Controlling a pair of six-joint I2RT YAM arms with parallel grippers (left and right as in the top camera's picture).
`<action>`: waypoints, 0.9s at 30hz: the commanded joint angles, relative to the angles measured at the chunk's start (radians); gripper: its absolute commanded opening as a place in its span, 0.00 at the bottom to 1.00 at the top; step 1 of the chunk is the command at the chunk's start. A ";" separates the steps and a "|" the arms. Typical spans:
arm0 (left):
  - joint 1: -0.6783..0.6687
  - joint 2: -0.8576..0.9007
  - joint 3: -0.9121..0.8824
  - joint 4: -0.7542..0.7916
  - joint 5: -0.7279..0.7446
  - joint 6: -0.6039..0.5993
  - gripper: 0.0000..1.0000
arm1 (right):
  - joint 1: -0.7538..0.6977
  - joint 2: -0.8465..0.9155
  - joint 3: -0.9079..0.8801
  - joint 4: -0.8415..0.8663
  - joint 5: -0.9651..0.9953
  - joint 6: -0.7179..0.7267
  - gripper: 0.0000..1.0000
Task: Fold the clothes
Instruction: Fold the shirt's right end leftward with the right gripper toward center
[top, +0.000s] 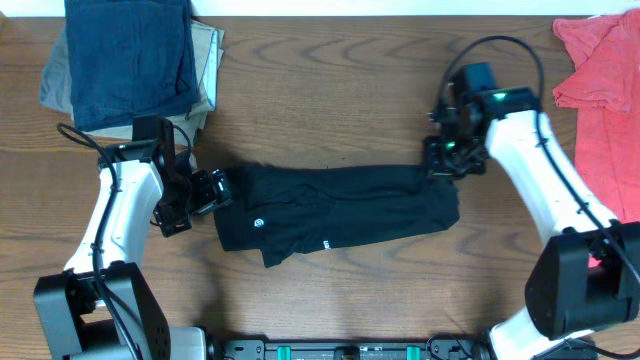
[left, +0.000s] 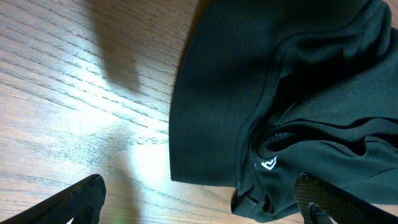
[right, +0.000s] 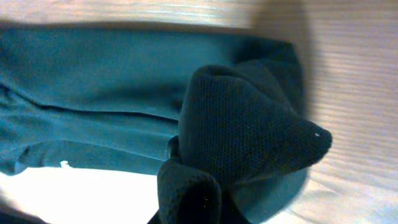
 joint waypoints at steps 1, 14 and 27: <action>0.002 -0.001 -0.007 0.000 0.010 0.010 0.98 | 0.069 -0.008 -0.028 0.023 -0.006 0.037 0.01; 0.002 -0.001 -0.007 0.000 0.010 0.010 0.98 | 0.230 -0.008 -0.164 0.187 -0.007 0.204 0.07; 0.002 -0.001 -0.007 0.000 0.010 0.010 0.98 | 0.205 -0.010 -0.064 0.082 -0.047 0.163 0.83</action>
